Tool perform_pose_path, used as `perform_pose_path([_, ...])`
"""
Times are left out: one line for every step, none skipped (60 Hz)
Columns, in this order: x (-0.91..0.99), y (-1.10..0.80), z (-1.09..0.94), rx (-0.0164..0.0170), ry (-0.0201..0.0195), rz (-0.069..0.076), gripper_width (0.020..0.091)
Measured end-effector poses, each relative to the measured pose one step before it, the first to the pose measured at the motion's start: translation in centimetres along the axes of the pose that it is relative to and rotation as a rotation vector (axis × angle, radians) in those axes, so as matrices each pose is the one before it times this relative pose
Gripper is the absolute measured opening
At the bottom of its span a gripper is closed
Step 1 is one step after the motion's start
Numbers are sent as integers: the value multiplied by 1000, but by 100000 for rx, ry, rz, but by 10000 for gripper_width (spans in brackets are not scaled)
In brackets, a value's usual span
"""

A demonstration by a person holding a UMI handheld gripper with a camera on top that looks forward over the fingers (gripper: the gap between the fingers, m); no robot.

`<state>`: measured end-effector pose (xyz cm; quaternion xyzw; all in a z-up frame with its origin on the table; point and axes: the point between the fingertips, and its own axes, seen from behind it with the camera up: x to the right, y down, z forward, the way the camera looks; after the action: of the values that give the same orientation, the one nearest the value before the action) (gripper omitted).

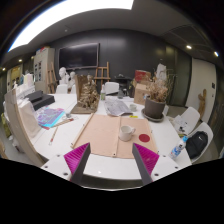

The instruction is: Pour water

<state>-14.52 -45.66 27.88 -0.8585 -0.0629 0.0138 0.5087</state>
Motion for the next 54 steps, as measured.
perform_pose_path([151,127,5,-288,301,525,857])
perform_pose_path([315,151,28,-179,342,580,856])
perform_pose_path([523,218,55,-126,294,588,856])
perform_pose_path([923,435,208,-83,93,497,856])
perform_pose_path([741,393,186,-268,222,481,856])
perform_pose_path([750,368,192,-354,278,479,856])
perform_pose_path([-1011,-327,-328,-598,827,612,855])
perform_pose_path([2410,895,628,36,-198,408,855])
perform_pose_path([946,389,228,-176,260,528,855])
perform_pose_path([894,377,242,-58,349,535,856])
perform_pose_path([924,369,263,-56,424,501,854])
perform_pose_path([937,372,242,-118,462,421,855])
perform_pose_path([935,421,235,-205,489,355,855])
perform_pose_path([965,456,206,-246,562,300,855])
perform_pose_path([994,454,227,-182,559,295,855])
perform_pose_path([1023,450,256,-112,664,337,855])
perform_pose_path([1045,468,247,-77,730,326,854])
perform_pose_path([1067,499,279,-29,778,295,856])
perform_pose_path([1023,459,272,-89,738,250,856])
perform_pose_path([1008,496,273,-154,729,179,856])
perform_pose_path([1070,523,250,-152,767,176,856])
perform_pose_path([1117,528,267,-103,813,256,853])
perform_pose_path([1106,477,290,74,849,328,855])
perform_pose_path([1143,443,297,140,848,333,855])
perform_pose_path([1095,461,328,94,829,316,856])
perform_pose_path([1104,476,338,22,813,319,855])
perform_pose_path([1082,427,366,-4,831,288,854])
perform_pose_path([1098,336,157,-121,810,258,859])
perform_pose_path([1046,386,393,148,853,371,860])
perform_pose_path([1045,349,372,266,922,400,858])
perform_pose_path([997,317,418,354,918,427,858])
perform_pose_path([944,266,436,363,738,371,858])
perform_pose_path([943,229,460,378,755,414,855])
perform_pose_path([919,204,475,401,831,399,855])
perform_pose_path([831,154,527,403,633,344,856])
perform_pose_path([800,133,558,516,549,321,856])
perform_pose_path([691,66,558,547,328,327,856])
perform_pose_path([583,43,564,564,91,323,856])
perform_pose_path([560,24,567,534,-30,298,855])
perform_pose_path([511,-5,607,543,-90,298,856])
perform_pose_path([429,-14,605,548,-119,297,855])
perform_pose_path([360,-79,596,627,-186,222,858])
perform_pose_path([309,-122,587,701,-373,98,857])
perform_pose_path([251,-148,641,814,-428,-25,858])
perform_pose_path([209,-177,629,852,-387,-39,859])
perform_pose_path([187,-161,633,735,-238,-52,857])
perform_pose_path([213,-82,659,531,-119,-55,857])
perform_pose_path([247,-95,652,355,-54,-48,856])
perform_pose_path([182,-83,655,323,-14,51,857])
perform_pose_path([174,-77,645,368,13,62,858])
perform_pose_path([139,-98,619,475,-20,63,858])
perform_pose_path([87,-99,644,531,-44,139,857])
perform_pose_path([96,-66,635,516,-68,124,856])
perform_pose_path([113,2,617,356,-73,171,856])
